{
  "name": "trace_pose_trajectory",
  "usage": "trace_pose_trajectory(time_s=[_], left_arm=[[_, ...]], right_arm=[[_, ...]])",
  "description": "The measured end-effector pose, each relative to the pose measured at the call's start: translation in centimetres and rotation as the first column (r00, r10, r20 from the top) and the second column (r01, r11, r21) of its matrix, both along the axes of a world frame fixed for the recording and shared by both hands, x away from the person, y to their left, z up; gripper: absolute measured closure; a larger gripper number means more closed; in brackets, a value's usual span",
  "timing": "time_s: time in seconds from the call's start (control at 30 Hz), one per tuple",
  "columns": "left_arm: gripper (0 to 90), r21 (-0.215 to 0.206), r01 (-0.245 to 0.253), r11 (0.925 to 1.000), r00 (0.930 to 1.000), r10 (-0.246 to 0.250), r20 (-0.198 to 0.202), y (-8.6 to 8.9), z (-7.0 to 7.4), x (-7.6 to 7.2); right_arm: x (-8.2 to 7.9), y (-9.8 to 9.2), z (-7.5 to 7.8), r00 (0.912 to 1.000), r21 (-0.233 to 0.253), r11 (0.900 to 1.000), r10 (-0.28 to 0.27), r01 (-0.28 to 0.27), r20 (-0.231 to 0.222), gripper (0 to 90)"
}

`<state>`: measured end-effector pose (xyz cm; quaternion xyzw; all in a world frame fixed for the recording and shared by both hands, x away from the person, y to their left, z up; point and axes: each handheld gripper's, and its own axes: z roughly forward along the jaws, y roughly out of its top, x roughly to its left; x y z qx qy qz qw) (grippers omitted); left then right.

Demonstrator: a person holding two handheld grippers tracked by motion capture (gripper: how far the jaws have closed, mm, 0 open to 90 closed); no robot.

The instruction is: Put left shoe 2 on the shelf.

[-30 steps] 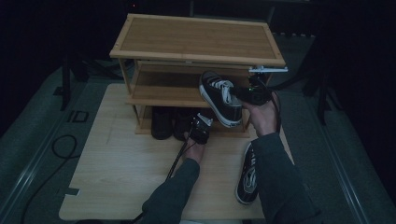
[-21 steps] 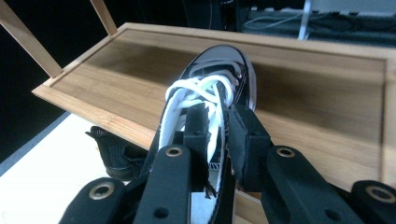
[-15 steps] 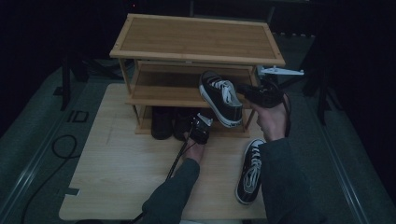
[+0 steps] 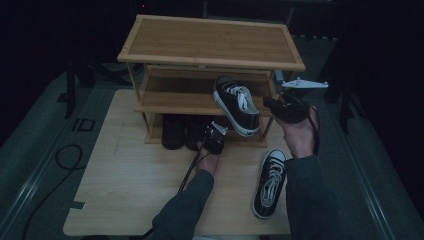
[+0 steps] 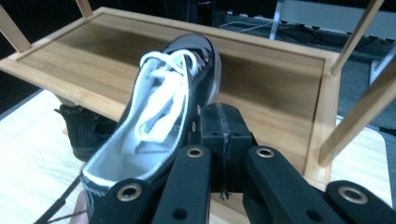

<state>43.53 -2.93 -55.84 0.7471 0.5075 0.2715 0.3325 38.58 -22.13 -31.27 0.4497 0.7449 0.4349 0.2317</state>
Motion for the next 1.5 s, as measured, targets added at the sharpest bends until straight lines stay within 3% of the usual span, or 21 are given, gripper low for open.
trace_pose_trajectory(time_s=[0.37, 0.5, 0.93, 1.2, 1.5], left_arm=[[90.0, 0.0, 0.001, 1.0, 1.0, -0.001, 0.0, 0.1, 0.0, 0.0], [90.0, -0.002, -0.001, 1.0, 1.0, 0.001, -0.001, 0.0, 0.0, 0.0], [90.0, -0.003, 0.001, 1.0, 1.0, -0.001, -0.001, 0.0, 0.0, 0.0], [90.0, -0.002, 0.001, 1.0, 1.0, -0.001, -0.001, 0.0, 0.0, 0.0], [90.0, 0.004, 0.002, 1.0, 1.0, -0.002, 0.004, 0.0, 0.0, 0.0]], right_arm=[[-1.9, -0.7, -1.3, 0.9995, -0.042, 0.999, 0.025, -0.026, -0.018, 90.0], [-3.4, -0.9, -2.3, 0.9984, -0.042, 0.998, 0.05, -0.051, -0.027, 90.0], [-6.8, 0.6, -3.9, 0.9911, -0.077, 0.988, 0.128, -0.131, -0.036, 90.0], [-6.6, 1.1, -5.0, 0.9895, -0.085, 0.987, 0.133, -0.137, -0.058, 90.0], [-6.4, 1.2, -5.1, 0.9895, -0.077, 0.988, 0.131, -0.135, -0.062, 90.0]])
